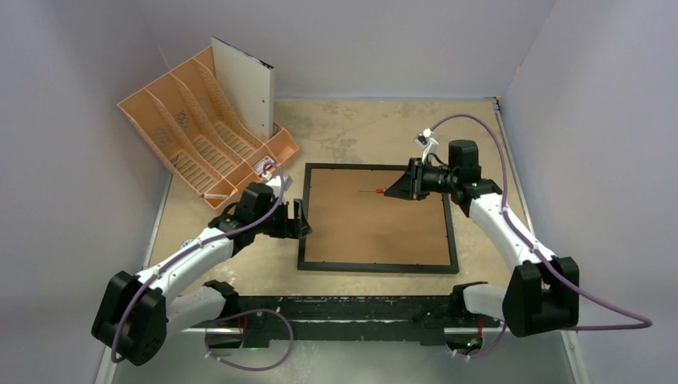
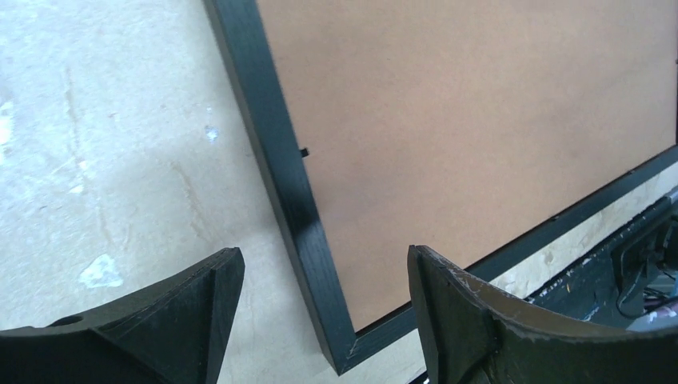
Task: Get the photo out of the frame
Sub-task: Adjust the photo frame at the center of the board, then release the photo frame item from the photo frame.
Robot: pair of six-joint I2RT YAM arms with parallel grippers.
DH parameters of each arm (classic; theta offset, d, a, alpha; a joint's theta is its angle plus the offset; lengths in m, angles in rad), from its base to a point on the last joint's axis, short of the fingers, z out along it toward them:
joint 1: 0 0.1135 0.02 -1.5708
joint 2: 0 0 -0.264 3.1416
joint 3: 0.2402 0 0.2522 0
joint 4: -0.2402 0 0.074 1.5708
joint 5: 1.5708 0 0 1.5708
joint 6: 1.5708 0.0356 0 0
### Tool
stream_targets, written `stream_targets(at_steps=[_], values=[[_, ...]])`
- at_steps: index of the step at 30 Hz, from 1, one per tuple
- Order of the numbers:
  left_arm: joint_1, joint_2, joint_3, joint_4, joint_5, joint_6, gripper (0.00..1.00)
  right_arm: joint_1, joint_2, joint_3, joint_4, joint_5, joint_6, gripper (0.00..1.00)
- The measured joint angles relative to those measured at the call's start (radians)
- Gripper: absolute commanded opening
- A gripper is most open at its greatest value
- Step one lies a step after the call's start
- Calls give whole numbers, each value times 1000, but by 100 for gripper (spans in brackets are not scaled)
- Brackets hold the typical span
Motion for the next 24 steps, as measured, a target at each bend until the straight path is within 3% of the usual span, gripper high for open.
stream_targets(at_steps=[14, 24], values=[[36, -44, -68, 4, -16, -135, 73, 132, -81, -108, 81, 15, -227, 0], [36, -39, -74, -1, -27, -153, 67, 214, -32, -135, 178, 47, -242, 0]])
